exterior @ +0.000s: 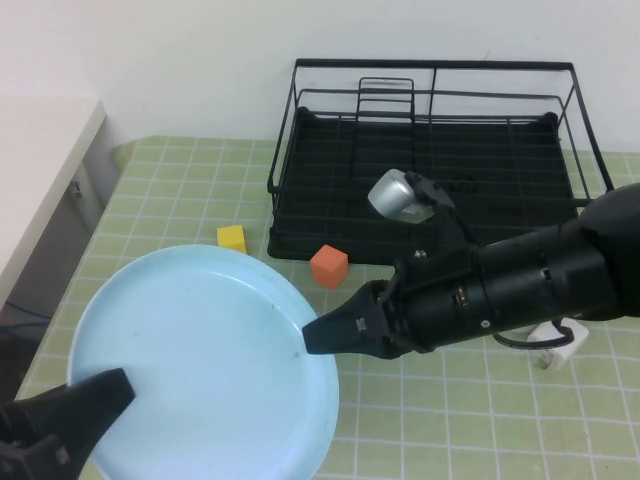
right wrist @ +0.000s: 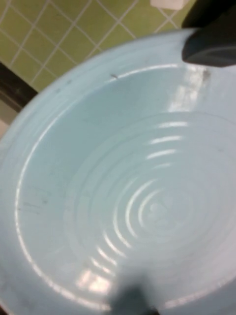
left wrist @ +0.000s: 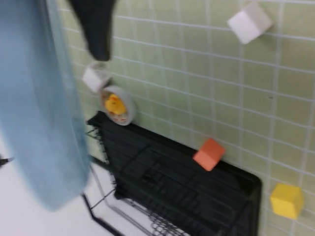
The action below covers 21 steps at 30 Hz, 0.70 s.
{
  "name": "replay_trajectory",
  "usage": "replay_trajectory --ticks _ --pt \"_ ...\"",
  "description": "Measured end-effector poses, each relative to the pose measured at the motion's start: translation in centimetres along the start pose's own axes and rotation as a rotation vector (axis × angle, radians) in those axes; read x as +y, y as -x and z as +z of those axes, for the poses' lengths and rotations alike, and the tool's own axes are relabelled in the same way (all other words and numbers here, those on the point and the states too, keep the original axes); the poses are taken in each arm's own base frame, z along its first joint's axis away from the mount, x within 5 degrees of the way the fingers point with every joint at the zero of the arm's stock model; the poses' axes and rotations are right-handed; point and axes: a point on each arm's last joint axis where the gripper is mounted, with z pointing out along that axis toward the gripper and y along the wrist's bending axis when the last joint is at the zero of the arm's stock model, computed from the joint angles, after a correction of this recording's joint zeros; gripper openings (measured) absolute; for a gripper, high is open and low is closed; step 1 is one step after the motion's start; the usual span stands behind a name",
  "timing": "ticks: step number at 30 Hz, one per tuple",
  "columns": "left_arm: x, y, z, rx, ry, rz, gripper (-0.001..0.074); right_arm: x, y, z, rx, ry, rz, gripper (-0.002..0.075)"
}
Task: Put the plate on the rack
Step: Hand over the plate
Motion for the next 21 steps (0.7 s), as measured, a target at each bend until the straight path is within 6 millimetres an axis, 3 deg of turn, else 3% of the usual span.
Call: replay_trajectory --ticks 4,6,16,19,21 --pt "0.6 0.1 0.5 0.023 0.046 0.048 0.0130 0.4 0.0 -0.2 -0.001 0.011 -0.057 0.0013" --pt "0.8 0.2 0.8 0.026 0.062 0.080 0.0078 0.5 -0.1 -0.3 0.002 0.032 -0.102 0.0016" --pt "0.9 0.4 1.0 0.026 0.068 0.321 0.0075 0.7 0.2 -0.4 -0.032 0.064 -0.348 0.0040" --pt "0.9 0.4 1.0 0.026 0.070 0.417 0.0074 0.9 0.2 -0.5 -0.026 0.083 -0.377 0.0110" --pt "1.0 0.4 1.0 0.026 0.070 0.471 0.0074 1.1 0.5 -0.6 -0.029 0.093 -0.392 0.0216"
